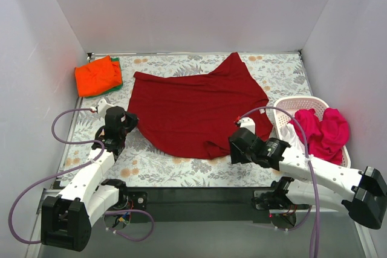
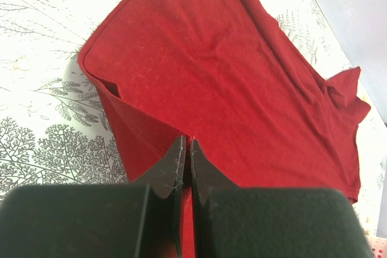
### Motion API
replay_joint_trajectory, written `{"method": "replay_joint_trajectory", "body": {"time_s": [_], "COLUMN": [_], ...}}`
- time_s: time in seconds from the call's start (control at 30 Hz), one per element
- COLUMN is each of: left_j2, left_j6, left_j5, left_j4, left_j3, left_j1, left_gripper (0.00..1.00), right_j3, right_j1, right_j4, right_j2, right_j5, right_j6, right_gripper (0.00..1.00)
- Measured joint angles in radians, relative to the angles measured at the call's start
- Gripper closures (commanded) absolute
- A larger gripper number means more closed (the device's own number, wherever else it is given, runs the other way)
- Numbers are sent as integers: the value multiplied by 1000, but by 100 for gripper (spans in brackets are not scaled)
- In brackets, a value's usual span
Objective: Fold and stack the t-shirts
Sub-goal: Fold the tshirt
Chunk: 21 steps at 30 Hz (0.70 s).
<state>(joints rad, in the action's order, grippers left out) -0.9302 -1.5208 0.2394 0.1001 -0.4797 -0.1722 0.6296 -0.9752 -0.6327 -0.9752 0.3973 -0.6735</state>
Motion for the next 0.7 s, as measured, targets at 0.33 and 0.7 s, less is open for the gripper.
{"method": "replay_joint_trajectory", "body": {"time_s": [0.33,0.7], "left_j2": [0,0], "left_j6": [2,6], "left_j5": [-17,-20], "left_j4": [-7,-12], "left_j3": [0,0], "left_j1": [0,0], "left_gripper": [100,100], "right_j3": [-91,-171], "right_j1": [127,218], "right_j4": [126,238], "right_j2": [-11,8], "right_j5": [-8,-68], "right_j6": [-35,-25], "right_gripper": [43,46]}}
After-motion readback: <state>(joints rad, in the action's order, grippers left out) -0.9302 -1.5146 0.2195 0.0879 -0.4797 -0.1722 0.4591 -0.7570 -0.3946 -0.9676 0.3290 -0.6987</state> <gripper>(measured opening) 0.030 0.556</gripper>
